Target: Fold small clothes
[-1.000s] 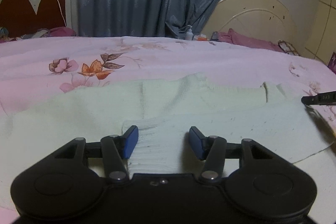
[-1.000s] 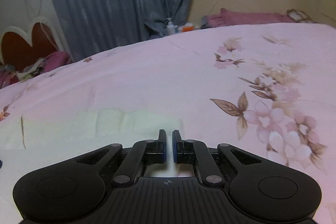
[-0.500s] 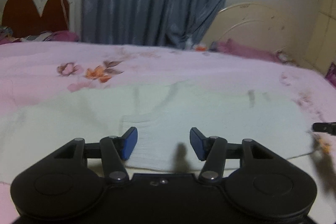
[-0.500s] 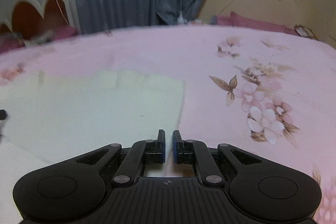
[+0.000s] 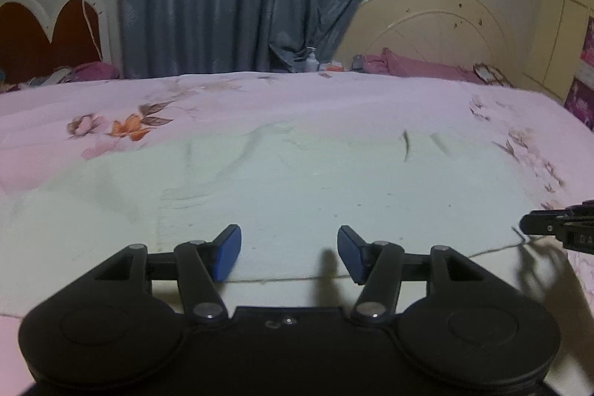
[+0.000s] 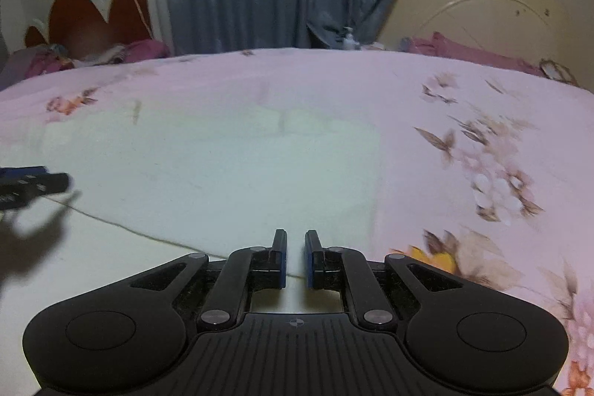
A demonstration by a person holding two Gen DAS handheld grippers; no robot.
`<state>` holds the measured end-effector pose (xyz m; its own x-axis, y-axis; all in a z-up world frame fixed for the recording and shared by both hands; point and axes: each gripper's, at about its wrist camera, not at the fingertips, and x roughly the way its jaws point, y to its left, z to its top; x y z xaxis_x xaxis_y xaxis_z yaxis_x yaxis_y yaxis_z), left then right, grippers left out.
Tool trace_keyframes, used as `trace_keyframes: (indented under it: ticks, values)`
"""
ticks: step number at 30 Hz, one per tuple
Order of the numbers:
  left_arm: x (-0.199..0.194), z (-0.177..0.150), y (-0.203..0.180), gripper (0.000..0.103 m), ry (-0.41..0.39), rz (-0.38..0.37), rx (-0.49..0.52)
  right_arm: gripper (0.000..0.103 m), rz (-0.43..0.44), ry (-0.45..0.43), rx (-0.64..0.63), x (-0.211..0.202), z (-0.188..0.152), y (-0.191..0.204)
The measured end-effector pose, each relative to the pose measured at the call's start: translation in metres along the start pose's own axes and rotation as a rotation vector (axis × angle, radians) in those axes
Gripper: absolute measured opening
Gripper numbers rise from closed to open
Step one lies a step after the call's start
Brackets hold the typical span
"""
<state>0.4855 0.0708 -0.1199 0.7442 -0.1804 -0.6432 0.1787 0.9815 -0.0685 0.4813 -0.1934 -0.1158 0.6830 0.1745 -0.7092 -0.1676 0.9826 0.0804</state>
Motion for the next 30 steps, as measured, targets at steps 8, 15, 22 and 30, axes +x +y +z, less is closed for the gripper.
trace_keyframes:
  ticks: [8,15,22,30]
  values:
    - [0.009,-0.014,0.026,0.057,0.025,0.029,-0.018,0.007,-0.073,0.038,0.044,0.010,-0.014,-0.026]
    - [0.009,-0.013,0.024,0.057,0.027,0.032,-0.010,0.008,-0.101,0.050,0.023,0.012,-0.013,-0.020]
    - [0.001,-0.009,0.031,0.072,0.031,0.018,-0.018,0.008,-0.098,0.048,0.021,0.006,-0.012,-0.020]
    - [-0.039,-0.017,0.064,0.093,-0.044,0.067,-0.067,0.008,-0.117,-0.013,0.045,-0.008,-0.012,-0.005]
